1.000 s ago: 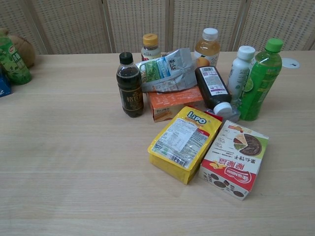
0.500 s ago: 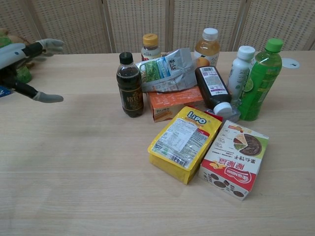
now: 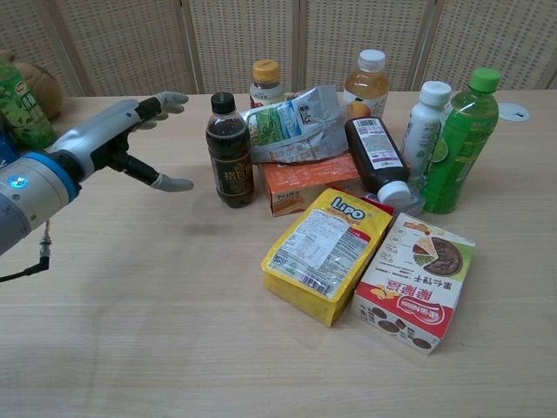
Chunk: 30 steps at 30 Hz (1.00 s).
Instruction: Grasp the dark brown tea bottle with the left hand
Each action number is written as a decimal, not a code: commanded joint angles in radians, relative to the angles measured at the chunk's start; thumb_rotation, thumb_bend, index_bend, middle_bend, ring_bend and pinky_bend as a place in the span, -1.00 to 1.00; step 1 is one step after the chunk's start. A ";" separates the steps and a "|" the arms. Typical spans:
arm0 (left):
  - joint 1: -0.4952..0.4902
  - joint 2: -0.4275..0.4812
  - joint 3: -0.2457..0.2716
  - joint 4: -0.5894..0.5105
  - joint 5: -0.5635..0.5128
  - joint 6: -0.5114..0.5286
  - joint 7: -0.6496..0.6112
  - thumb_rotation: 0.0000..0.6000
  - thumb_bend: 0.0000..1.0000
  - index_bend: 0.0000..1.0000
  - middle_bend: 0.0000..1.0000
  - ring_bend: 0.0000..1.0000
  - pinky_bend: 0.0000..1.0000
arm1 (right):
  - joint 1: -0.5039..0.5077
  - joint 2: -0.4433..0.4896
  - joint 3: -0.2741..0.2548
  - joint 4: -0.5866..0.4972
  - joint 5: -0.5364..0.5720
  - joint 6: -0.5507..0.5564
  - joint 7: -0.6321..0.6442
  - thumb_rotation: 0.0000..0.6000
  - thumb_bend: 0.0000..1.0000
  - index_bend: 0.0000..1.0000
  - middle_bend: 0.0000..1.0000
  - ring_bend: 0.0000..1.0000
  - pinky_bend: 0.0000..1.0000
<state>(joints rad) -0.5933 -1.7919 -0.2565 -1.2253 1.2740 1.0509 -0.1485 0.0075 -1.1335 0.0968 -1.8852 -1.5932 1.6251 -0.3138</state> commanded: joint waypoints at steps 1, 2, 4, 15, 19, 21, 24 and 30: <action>-0.018 -0.022 -0.014 0.006 -0.013 -0.006 0.013 1.00 -1.00 -1.00 -1.00 -1.00 -1.00 | 0.000 0.002 0.000 -0.001 0.002 -0.002 0.003 1.00 -1.00 -1.00 -1.00 -1.00 -1.00; -0.026 -0.029 -0.020 0.007 -0.017 -0.006 0.021 1.00 -1.00 -1.00 -1.00 -1.00 -1.00 | 0.000 0.003 -0.001 -0.001 0.003 -0.003 0.005 1.00 -1.00 -1.00 -1.00 -1.00 -1.00; -0.037 -0.042 -0.027 0.012 -0.021 -0.003 0.035 1.00 -1.00 -1.00 -1.00 -1.00 -1.00 | 0.001 0.004 -0.001 -0.001 0.003 -0.004 0.007 1.00 -1.00 -1.00 -1.00 -1.00 -1.00; -0.100 -0.162 -0.067 0.152 -0.050 0.003 0.036 1.00 -1.00 -1.00 -1.00 -1.00 -1.00 | 0.001 0.010 -0.005 -0.001 0.002 -0.008 0.016 1.00 -1.00 -1.00 -1.00 -1.00 -1.00; -0.132 -0.214 -0.074 0.231 -0.037 -0.002 -0.006 1.00 -1.00 -1.00 -1.00 -1.00 -1.00 | 0.003 0.013 -0.005 -0.001 0.009 -0.015 0.022 1.00 -1.00 -1.00 -1.00 -1.00 -1.00; -0.147 -0.245 -0.076 0.273 -0.029 -0.003 -0.036 1.00 -1.00 -0.98 -1.00 -1.00 -1.00 | 0.004 0.015 -0.004 0.000 0.014 -0.018 0.026 1.00 -1.00 -1.00 -1.00 -1.00 -1.00; -0.164 -0.291 -0.074 0.343 -0.016 0.002 -0.073 1.00 -1.00 -0.90 -1.00 -1.00 -1.00 | 0.006 0.017 -0.003 0.003 0.021 -0.022 0.033 1.00 -1.00 -1.00 -1.00 -1.00 -1.00; -0.189 -0.402 -0.088 0.507 0.017 0.110 -0.109 1.00 -1.00 0.27 0.06 -0.13 -0.05 | 0.005 0.023 -0.005 0.003 0.022 -0.022 0.044 1.00 -1.00 -1.00 -1.00 -1.00 -1.00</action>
<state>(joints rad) -0.7666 -2.1454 -0.3388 -0.7780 1.2706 1.1122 -0.2384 0.0126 -1.1108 0.0921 -1.8820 -1.5714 1.6026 -0.2695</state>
